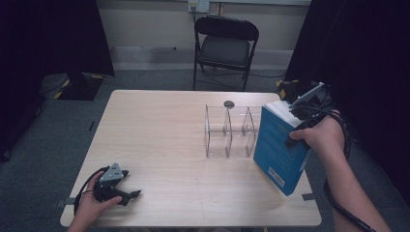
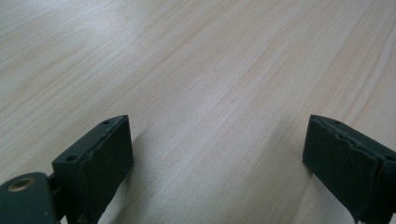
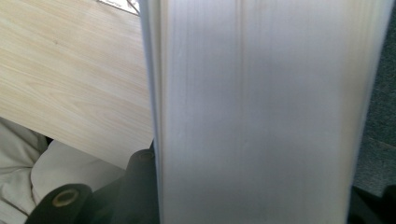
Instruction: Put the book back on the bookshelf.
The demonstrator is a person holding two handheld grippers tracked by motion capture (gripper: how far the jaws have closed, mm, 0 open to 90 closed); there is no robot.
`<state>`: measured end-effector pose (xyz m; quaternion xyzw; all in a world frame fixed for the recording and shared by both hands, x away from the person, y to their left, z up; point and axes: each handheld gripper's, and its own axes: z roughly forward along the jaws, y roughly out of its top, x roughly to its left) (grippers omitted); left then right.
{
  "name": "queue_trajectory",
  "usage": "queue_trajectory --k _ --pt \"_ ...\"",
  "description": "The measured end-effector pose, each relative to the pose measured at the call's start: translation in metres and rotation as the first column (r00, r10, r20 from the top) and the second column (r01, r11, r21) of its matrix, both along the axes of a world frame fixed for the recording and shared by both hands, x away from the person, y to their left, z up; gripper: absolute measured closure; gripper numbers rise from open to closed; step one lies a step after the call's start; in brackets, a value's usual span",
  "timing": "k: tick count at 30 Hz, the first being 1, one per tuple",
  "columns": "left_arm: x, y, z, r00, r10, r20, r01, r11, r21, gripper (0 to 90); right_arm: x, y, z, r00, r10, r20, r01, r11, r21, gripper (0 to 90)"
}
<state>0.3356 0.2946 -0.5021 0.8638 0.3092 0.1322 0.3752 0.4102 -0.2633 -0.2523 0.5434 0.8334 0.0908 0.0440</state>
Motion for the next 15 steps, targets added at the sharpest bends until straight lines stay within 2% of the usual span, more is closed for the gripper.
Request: queue_trajectory --k 8,15 --pt "0.0005 -0.0003 0.0001 1.0000 -0.003 0.005 0.003 1.0000 0.007 7.0 0.0036 0.0001 0.0037 0.9998 -0.014 0.015 0.014 1.000 -0.001 61.7" --pt "0.0002 -0.0008 -0.0002 1.0000 -0.002 -0.002 0.002 1.0000 0.001 6.6 0.0077 0.0002 0.0054 0.9998 -0.015 0.011 0.015 1.000 -0.001 61.7"
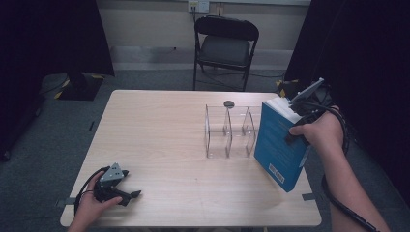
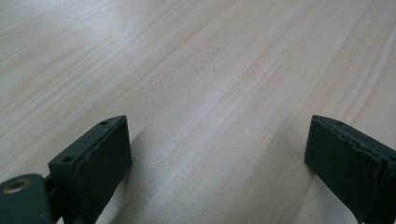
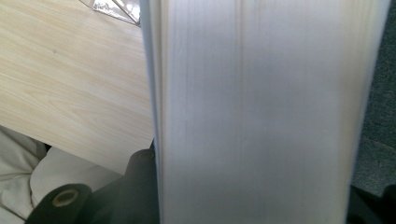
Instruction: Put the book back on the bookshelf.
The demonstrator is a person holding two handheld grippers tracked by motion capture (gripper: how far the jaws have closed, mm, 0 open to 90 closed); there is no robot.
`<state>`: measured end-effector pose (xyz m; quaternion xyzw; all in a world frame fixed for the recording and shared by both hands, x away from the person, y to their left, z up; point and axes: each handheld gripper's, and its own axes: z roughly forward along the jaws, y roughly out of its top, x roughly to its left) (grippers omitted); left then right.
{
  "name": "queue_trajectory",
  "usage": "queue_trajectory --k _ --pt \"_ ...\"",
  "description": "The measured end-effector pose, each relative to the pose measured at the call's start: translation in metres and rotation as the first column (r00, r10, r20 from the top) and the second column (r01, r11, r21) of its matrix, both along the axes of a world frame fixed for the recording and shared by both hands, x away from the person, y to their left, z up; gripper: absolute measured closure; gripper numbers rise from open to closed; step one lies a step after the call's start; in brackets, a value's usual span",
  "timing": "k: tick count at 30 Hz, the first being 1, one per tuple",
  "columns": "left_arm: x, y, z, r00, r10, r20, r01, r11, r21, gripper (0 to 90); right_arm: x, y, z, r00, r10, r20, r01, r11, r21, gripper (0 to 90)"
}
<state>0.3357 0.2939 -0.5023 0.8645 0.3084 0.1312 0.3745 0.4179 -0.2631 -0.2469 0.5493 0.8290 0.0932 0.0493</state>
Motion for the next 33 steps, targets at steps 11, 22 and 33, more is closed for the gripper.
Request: queue_trajectory --k 11,22,33 --pt "0.000 0.000 0.000 1.0000 0.001 -0.002 -0.001 1.0000 0.002 5.9 0.005 0.001 0.001 0.9999 -0.015 0.005 0.015 1.000 0.008 61.7" --pt "0.000 -0.001 0.000 1.0000 0.000 -0.003 0.000 1.0000 0.003 5.1 0.010 0.001 0.001 0.9991 -0.040 0.016 0.040 0.999 0.024 61.8" --pt "0.000 -0.001 0.000 1.0000 0.001 -0.003 -0.001 1.0000 0.002 5.1 0.016 0.000 0.001 0.9976 -0.064 0.025 0.063 0.997 0.033 61.7"
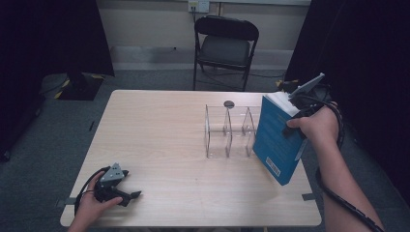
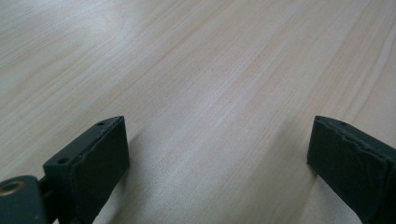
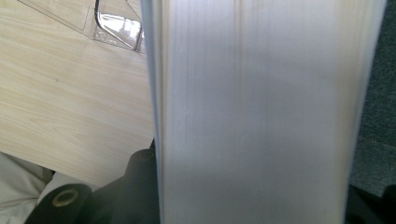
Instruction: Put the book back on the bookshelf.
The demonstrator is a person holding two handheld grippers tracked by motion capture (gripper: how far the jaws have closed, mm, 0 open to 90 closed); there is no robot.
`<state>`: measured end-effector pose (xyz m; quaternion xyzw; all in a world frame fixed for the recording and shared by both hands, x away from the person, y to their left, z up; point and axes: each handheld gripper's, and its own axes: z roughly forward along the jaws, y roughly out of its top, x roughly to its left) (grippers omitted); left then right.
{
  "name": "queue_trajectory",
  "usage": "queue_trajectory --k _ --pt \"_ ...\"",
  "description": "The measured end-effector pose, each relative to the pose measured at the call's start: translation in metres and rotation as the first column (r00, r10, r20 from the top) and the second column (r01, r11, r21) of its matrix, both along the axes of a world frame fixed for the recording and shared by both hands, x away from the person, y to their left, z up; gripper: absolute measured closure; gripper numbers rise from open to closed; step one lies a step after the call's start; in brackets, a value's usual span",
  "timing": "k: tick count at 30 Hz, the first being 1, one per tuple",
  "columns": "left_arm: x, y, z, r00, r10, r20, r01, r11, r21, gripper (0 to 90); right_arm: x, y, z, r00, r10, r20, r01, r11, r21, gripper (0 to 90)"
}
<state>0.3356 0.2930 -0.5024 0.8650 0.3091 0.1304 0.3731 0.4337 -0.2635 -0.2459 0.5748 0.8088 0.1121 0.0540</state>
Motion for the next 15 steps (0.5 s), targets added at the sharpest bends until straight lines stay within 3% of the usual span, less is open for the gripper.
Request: queue_trajectory --k 15 --pt "-0.0001 -0.0002 0.0000 1.0000 0.002 0.000 -0.002 1.0000 0.002 4.7 0.0096 0.0005 -0.0016 1.0000 -0.001 0.000 0.001 1.000 0.002 61.7"
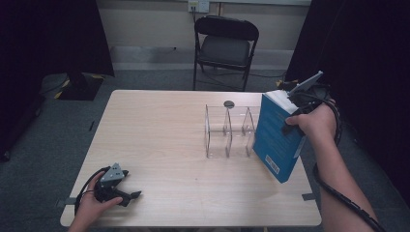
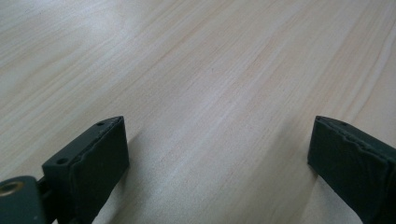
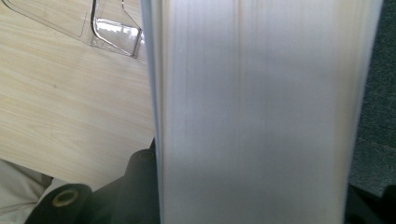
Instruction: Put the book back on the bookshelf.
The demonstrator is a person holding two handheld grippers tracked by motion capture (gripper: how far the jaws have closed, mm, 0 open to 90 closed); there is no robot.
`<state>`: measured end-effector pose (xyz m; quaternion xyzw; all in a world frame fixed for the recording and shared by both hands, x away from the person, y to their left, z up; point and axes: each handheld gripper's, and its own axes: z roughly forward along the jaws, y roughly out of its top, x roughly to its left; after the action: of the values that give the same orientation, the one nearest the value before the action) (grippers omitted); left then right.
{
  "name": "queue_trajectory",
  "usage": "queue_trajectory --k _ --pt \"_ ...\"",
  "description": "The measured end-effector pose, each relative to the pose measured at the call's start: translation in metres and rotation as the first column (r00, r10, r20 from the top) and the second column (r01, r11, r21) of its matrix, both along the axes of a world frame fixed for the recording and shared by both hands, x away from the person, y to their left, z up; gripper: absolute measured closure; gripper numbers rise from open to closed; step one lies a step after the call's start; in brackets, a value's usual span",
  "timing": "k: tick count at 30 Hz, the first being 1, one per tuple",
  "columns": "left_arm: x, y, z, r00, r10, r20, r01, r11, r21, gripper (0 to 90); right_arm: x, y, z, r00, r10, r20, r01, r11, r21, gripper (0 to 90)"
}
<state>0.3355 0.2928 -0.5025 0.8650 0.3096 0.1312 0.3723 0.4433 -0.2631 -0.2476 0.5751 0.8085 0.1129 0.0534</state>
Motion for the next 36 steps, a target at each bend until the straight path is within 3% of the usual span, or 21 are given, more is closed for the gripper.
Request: queue_trajectory --k 36 --pt "0.000 0.000 0.000 1.0000 -0.003 0.004 0.003 1.0000 0.007 4.2 0.018 0.000 -0.006 0.9994 -0.017 0.031 0.016 0.999 0.036 61.7"
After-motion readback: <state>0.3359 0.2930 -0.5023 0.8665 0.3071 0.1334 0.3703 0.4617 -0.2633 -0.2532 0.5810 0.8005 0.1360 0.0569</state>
